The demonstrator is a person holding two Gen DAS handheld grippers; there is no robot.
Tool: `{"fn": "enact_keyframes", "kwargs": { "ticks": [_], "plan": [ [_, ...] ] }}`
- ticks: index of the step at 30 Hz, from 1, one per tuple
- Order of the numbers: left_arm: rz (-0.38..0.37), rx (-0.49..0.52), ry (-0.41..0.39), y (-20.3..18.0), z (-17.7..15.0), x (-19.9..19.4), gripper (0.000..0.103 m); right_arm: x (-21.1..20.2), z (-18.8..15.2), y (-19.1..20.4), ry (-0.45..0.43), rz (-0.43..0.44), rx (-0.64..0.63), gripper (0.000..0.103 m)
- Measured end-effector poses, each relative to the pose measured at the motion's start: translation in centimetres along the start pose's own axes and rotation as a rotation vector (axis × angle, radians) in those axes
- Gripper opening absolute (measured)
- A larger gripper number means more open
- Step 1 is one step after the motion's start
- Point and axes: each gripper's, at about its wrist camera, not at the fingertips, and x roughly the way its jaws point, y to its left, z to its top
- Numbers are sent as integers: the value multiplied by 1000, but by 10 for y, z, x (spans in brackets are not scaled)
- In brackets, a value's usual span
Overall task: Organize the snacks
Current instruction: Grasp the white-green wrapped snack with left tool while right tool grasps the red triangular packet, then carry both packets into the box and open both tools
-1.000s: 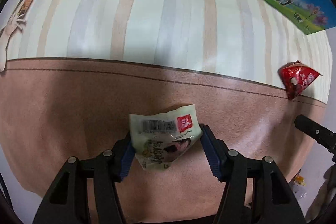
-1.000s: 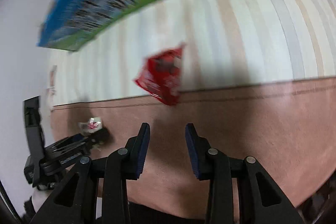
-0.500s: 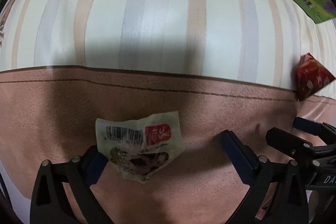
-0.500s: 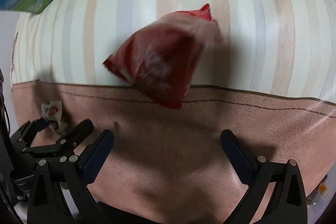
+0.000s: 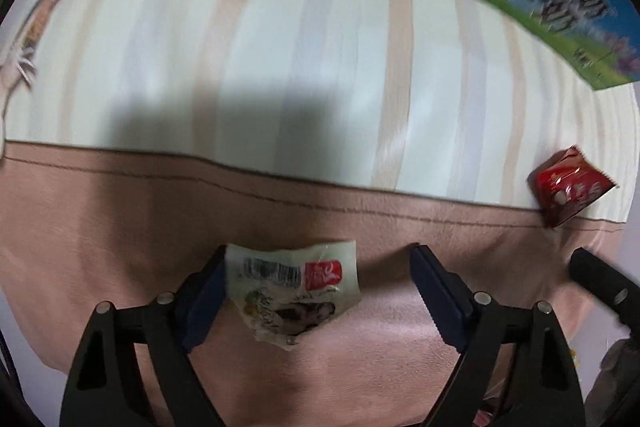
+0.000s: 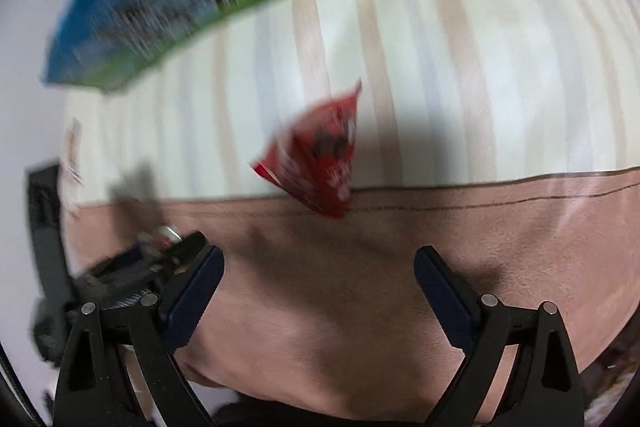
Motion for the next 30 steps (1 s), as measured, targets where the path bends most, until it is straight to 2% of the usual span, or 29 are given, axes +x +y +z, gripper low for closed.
{"fn": "enact_keyframes", "kwargs": {
  "ticks": [4,5,7,9,10,11,12,17,19,23,24,25,26,30],
  "plan": [
    [-24,-19,1,5,16,-8,88,-5,23,6,-37,23,59,97],
    [-36,-25,6,10,18,-10,88,-5,28,0,-44,25,76,93],
    [-65,-40,16,26,25,-12,88,-1,41,-9,-40,31,118,84],
    [-87,-56,27,37,25,-13,88,8,52,-16,-32,8,144,65],
    [-96,-64,30,47,31,-9,88,14,54,-12,-42,-18,145,61],
    [-98,-70,34,53,30,-10,88,13,54,-11,-54,-44,144,49],
    [-105,-75,41,57,31,-10,88,10,49,-12,-62,-48,144,44],
    [-122,-68,71,70,30,-3,88,0,43,-13,-64,-31,117,42],
    [-101,-39,87,63,16,-4,88,-8,32,-18,-44,-15,88,42],
    [-45,1,106,56,11,7,87,-11,15,-11,-19,-7,39,42],
    [-28,8,98,52,10,9,83,-7,6,-10,-11,-3,36,42],
    [-4,12,88,50,9,9,66,-4,0,-8,-4,0,32,42],
    [24,19,79,48,7,9,58,-2,-3,-7,0,-3,26,42],
    [65,50,63,43,-2,5,57,8,-14,-3,18,-6,16,42]
  ]
}}
